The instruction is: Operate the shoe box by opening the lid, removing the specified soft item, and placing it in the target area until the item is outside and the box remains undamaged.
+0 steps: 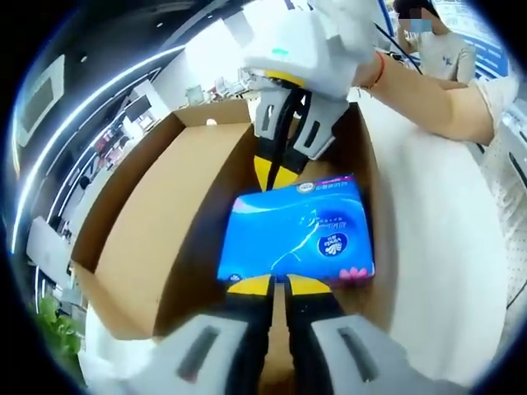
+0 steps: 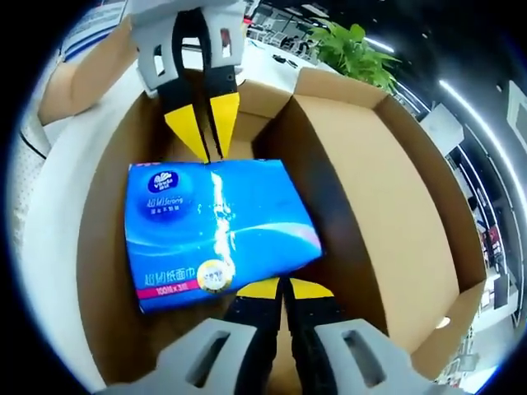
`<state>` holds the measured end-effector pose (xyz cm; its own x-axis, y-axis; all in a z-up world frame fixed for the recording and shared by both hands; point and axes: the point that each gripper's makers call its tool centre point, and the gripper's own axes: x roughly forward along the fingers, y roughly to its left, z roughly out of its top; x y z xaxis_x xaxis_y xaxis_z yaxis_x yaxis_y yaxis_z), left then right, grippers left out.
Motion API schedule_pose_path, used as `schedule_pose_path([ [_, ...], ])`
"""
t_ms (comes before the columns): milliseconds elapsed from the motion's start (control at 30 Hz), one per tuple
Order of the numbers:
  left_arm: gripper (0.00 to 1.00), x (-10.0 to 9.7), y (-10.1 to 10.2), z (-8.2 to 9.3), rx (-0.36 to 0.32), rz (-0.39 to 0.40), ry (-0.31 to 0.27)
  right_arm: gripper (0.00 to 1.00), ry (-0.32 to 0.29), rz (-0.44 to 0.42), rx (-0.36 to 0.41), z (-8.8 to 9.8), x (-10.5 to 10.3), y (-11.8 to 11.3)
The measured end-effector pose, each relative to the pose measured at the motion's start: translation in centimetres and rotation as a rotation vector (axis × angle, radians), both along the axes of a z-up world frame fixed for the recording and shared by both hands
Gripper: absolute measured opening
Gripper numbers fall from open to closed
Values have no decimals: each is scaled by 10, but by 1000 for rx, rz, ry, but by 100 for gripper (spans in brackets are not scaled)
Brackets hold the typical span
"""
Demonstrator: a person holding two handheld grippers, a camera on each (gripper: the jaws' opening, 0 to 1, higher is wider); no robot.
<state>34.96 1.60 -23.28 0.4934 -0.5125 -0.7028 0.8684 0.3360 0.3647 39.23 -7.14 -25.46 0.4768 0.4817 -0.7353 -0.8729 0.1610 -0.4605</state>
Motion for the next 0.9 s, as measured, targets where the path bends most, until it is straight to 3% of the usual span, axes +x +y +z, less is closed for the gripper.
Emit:
schedule_pose_path([
  [67, 5, 5, 7, 6, -14, 35, -17, 1, 0, -10, 35, 7, 0, -1],
  [267, 11, 16, 31, 46, -167, 167, -74, 4, -12, -62, 183, 43, 4, -5],
  [433, 11, 20, 47, 55, -188, 213, -101, 5, -30, -69, 225, 57, 1, -8],
  [567, 11, 17, 49, 66, -225, 218, -127, 9, -55, -37, 227, 64, -8, -4],
  [767, 11, 6, 54, 94, -359, 213, -161, 9, -123, 20, 272, 93, -28, 6],
  [900, 11, -12, 62, 106, -447, 200, -158, 9, -191, 71, 346, 126, -52, 16],
])
